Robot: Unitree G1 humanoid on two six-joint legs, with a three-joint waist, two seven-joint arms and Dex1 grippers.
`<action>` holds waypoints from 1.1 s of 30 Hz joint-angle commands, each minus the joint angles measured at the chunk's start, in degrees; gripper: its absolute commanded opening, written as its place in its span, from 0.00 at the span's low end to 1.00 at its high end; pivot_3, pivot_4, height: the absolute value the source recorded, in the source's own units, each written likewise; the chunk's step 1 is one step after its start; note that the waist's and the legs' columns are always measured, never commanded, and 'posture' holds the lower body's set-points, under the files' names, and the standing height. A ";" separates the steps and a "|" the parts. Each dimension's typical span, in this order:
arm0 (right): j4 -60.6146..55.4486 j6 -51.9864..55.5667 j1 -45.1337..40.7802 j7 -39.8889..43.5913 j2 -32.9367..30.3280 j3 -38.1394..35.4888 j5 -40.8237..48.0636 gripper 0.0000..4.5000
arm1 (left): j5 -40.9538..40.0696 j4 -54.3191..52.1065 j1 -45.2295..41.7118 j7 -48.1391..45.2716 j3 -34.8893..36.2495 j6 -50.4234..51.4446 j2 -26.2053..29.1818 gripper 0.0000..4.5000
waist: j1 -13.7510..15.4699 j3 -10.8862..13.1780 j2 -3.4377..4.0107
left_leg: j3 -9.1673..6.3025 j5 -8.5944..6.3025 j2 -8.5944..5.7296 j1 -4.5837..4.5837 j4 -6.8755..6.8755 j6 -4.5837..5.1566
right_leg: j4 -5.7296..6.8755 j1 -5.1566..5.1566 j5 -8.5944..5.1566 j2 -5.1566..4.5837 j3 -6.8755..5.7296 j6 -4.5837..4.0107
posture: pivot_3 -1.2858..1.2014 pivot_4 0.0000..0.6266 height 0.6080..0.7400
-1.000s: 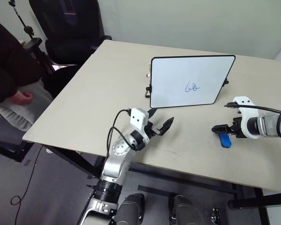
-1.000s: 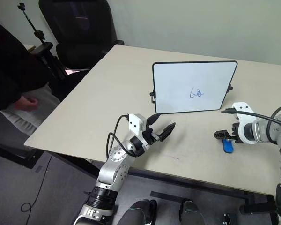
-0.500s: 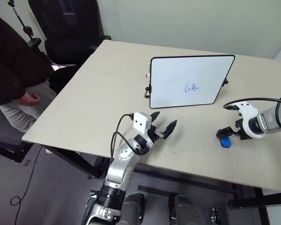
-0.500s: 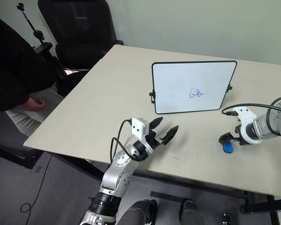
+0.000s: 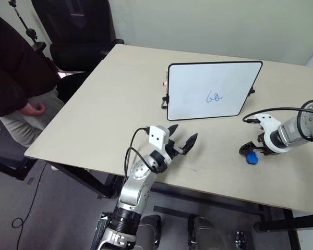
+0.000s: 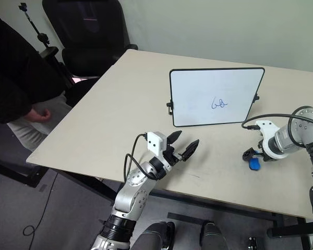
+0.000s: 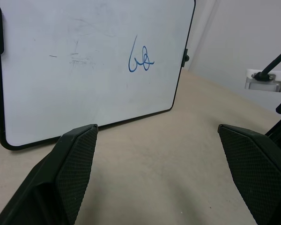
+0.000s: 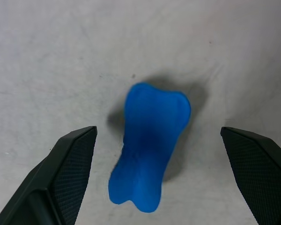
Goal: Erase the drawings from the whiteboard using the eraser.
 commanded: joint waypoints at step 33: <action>-1.15 0.27 0.33 -8.17 -2.12 -0.83 10.13 0.01 | -0.18 -3.41 0.62 0.15 -0.74 -0.78 -0.32 1.00 | -0.01 0.00 0.00 | 0.00 -0.02 0.00 0.00 0.00 0.00 | 0.00 0.00 0.01 -0.01 0.00 -0.03 | 0.52 0.24 1.00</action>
